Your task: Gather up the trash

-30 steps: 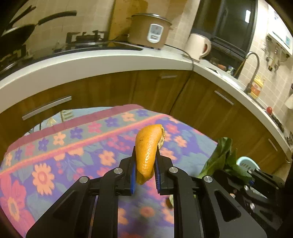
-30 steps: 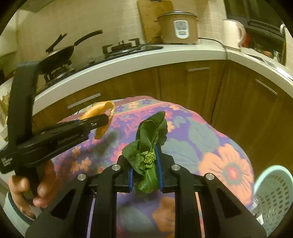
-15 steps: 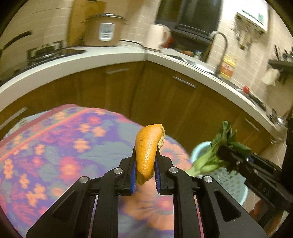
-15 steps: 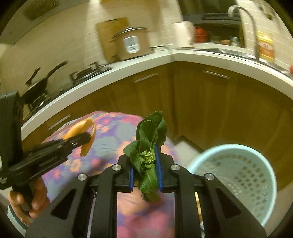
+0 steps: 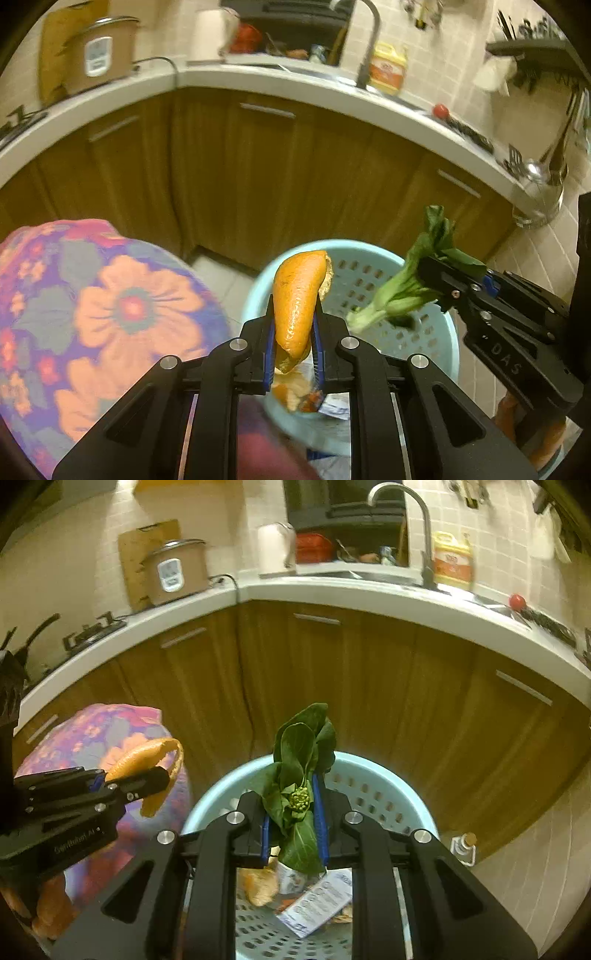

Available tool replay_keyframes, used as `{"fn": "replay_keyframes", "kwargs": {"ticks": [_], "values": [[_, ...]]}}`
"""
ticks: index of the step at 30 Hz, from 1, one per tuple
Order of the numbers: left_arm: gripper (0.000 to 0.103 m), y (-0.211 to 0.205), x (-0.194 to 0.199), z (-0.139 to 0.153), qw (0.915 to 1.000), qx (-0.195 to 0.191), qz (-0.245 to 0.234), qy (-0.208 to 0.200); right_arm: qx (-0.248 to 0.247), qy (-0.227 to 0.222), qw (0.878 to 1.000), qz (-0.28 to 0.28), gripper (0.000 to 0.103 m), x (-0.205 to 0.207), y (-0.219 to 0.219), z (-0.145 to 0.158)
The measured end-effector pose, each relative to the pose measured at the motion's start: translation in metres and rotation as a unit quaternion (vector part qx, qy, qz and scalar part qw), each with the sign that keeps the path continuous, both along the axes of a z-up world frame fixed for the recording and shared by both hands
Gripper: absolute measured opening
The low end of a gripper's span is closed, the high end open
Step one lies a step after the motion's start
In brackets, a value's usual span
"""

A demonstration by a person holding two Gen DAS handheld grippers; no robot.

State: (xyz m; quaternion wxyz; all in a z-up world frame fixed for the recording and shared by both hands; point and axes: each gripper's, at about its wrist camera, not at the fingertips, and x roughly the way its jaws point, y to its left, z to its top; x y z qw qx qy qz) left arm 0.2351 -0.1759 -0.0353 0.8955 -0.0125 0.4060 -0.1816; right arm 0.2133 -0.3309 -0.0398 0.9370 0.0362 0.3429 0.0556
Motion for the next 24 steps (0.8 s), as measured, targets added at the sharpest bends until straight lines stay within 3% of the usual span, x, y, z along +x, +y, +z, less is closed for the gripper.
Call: {"fn": "replay_keyframes", "kwargs": {"ticks": [7,11,13,15,17,24], "values": [[0.016,-0.024,0.005,-0.018,0.9996,0.006,-0.021,0.015,0.009,0.038,0.999,-0.004,0.016,0.011,-0.01,-0.025],[0.024,-0.024,0.006,-0.019,0.9995,0.002,-0.025,0.018,0.013,0.06,0.998,-0.007,0.018,0.017,-0.013,-0.036],[0.033,-0.024,0.005,-0.018,0.9995,0.002,-0.026,0.015,0.018,0.068,0.997,-0.01,0.026,0.017,-0.016,-0.04],[0.04,-0.021,0.004,-0.017,0.9996,0.001,-0.027,0.011,0.029,0.068,0.997,-0.013,0.055,0.014,-0.02,-0.041],[0.045,-0.018,0.001,-0.015,0.9995,-0.005,-0.029,0.011,0.028,0.061,0.998,-0.019,0.058,0.008,-0.023,-0.039],[0.045,0.004,-0.017,-0.006,0.9997,-0.019,-0.017,-0.003,0.019,0.046,0.999,-0.017,0.058,-0.015,-0.017,-0.028]]}}
